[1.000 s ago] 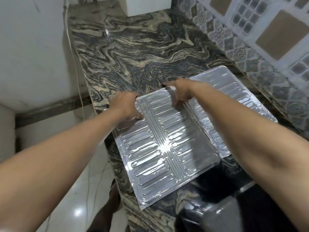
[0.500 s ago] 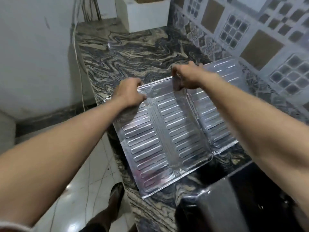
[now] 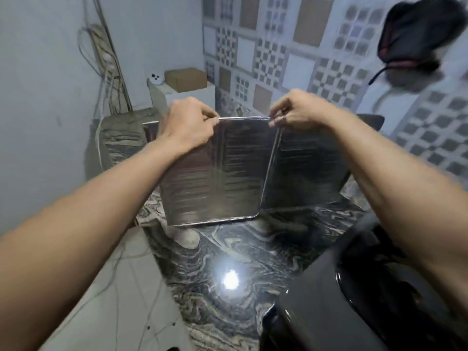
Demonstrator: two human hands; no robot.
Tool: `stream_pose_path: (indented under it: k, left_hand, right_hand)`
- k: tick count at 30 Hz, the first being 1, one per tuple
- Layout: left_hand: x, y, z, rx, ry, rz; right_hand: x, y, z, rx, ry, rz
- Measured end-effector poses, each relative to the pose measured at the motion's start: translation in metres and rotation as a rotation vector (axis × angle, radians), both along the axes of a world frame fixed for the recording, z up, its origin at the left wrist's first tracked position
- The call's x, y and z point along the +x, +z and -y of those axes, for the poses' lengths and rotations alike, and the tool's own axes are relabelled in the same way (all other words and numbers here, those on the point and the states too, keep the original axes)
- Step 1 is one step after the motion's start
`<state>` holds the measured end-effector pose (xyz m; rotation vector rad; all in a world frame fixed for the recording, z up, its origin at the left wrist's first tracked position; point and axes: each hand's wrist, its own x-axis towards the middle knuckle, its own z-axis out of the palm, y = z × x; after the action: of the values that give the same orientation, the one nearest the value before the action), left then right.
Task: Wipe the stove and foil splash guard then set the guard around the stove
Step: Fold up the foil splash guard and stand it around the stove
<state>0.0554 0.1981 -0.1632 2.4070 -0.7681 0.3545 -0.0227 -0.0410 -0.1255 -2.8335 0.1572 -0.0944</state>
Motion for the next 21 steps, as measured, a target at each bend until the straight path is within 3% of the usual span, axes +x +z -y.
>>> stream_pose_path:
  k: [6, 14, 21]
  left_hand:
    - [-0.012, -0.016, 0.009, -0.003, 0.132, 0.070]
    - [-0.024, -0.032, 0.030, -0.289, 0.456, 0.123]
    - [-0.024, -0.050, 0.050, -0.363, 0.401, -0.251]
  right_hand:
    - [-0.015, -0.014, 0.003, 0.136, -0.046, 0.001]
    - [-0.018, -0.010, 0.005, 0.133, -0.069, 0.056]
    - [-0.018, -0.014, 0.006, 0.157, -0.055, 0.071]
